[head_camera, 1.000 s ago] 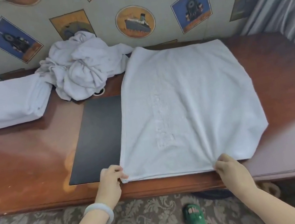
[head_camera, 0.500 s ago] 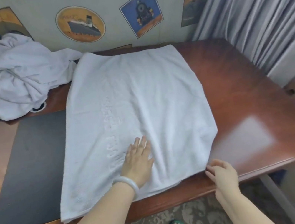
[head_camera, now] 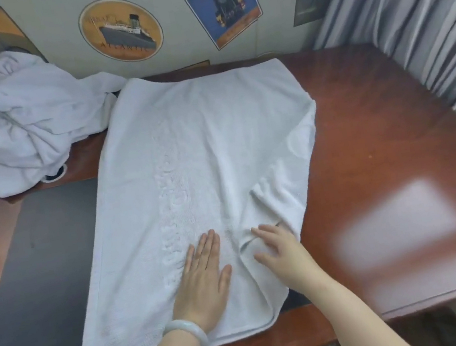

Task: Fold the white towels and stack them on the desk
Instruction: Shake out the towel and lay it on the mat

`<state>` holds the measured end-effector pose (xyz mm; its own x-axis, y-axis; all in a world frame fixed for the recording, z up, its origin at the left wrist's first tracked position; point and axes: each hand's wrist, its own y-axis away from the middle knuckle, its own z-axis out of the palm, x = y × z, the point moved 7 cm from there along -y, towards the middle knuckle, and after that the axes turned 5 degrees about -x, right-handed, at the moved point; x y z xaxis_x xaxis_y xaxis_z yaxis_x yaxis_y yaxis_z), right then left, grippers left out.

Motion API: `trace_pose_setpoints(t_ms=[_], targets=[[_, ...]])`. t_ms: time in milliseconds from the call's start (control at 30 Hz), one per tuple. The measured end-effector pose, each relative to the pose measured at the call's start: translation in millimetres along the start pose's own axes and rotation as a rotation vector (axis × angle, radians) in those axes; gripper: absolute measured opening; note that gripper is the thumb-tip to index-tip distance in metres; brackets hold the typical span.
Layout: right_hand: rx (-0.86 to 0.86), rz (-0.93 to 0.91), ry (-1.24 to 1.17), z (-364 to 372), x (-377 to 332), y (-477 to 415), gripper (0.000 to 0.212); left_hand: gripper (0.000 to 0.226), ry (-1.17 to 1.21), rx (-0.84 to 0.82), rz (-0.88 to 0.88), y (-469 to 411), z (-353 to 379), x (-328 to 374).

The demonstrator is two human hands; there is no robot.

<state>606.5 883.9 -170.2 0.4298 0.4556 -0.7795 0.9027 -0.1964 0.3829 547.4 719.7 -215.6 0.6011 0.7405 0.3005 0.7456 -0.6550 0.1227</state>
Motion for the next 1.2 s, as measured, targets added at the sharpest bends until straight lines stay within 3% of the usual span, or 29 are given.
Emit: trace_pose_setpoints(t_ms=[133, 233, 333, 433, 500, 567, 633, 733, 867, 900, 1067, 1133, 1200], targets=[[0.387, 0.030, -0.314, -37, 18, 19, 0.033, 0.060, -0.008, 0.044, -0.011, -1, 0, -3], [0.537, 0.022, -0.104, -57, 17, 16, 0.026, 0.060, -0.059, 0.027, -0.026, -1, 4, -3], [0.363, 0.026, 0.353, -44, 6, -12, 0.046, 0.060, -0.088, 0.024, -0.031, -3, 5, -4], [0.440, 0.135, 0.647, -50, 5, -26, 0.063, 0.060, -0.111, 0.018, -0.041, -2, 7, -4], [0.516, 0.221, 0.501, -69, 18, -26, 0.053, 0.060, -0.114, 0.031, -0.045, -3, 7, -5], [0.591, 0.243, 0.207, -97, 37, -14, 0.027, 0.060, -0.114, 0.040, -0.039, -3, 8, -5], [0.679, 0.255, 0.070, -129, 54, 16, 0.011, 0.060, -0.107, 0.046, -0.032, -3, 8, -5], [0.782, 0.261, 0.019, -166, 64, 73, 0.011, 0.061, -0.121, 0.059, -0.023, -2, 9, -4], [0.804, 0.368, 0.341, -170, 76, 111, 0.019, 0.062, -0.134, 0.065, -0.008, -2, 9, -4], [0.791, 0.417, 0.321, -165, 90, 113, 0.022, 0.062, -0.138, 0.066, -0.009, -2, 8, -4], [0.722, 0.512, -0.506, -139, 135, 92, 0.026, 0.063, -0.140, 0.066, -0.014, -3, 8, -3], [0.654, 0.458, -0.574, -141, 128, 80, 0.028, 0.064, -0.144, 0.064, -0.017, -3, 8, -4], [0.627, 0.401, -0.463, -154, 111, 83, 0.025, 0.065, -0.147, 0.062, -0.015, -3, 9, -4]])
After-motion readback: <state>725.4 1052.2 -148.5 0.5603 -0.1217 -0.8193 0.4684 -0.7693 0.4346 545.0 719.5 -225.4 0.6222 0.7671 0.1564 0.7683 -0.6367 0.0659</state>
